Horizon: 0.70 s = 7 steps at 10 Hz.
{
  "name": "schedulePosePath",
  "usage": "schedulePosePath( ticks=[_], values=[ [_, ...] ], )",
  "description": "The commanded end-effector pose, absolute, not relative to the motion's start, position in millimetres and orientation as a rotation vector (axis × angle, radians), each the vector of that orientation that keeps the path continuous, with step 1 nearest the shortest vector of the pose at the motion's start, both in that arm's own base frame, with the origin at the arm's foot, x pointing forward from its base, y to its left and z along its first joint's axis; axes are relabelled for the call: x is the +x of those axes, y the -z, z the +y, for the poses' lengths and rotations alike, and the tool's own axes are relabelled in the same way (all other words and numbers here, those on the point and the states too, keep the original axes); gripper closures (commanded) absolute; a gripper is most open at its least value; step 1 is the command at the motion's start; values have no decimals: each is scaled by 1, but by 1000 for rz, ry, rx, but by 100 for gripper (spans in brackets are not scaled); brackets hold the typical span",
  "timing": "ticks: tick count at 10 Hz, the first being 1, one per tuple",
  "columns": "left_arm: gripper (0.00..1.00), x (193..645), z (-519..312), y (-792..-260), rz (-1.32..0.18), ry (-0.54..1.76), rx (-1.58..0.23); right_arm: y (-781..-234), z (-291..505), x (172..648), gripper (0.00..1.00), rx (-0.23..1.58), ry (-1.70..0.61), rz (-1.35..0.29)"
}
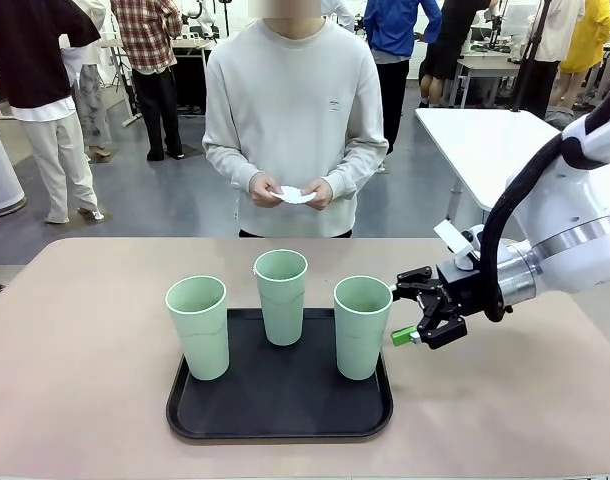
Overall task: Place coasters on the table and set cups on them.
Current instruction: Pick up one Reusable plastic cup and place it on a coaster set by the human.
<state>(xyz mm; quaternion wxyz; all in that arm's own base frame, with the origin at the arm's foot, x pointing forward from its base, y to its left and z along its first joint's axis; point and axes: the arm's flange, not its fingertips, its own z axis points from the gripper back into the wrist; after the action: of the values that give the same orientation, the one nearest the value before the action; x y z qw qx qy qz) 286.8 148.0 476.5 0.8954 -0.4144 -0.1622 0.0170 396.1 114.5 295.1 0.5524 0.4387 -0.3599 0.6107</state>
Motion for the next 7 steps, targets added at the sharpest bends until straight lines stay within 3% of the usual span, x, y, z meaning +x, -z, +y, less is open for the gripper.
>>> schedulePosePath(
  ticks=[1,7],
  values=[
    [0,289,147,-476,-348,-40,-873,-287,120,404,0,1069,-1471,-850],
    [0,289,147,-476,-348,-40,-873,-268,132,409,0,1117,-1480,-866]
  ],
)
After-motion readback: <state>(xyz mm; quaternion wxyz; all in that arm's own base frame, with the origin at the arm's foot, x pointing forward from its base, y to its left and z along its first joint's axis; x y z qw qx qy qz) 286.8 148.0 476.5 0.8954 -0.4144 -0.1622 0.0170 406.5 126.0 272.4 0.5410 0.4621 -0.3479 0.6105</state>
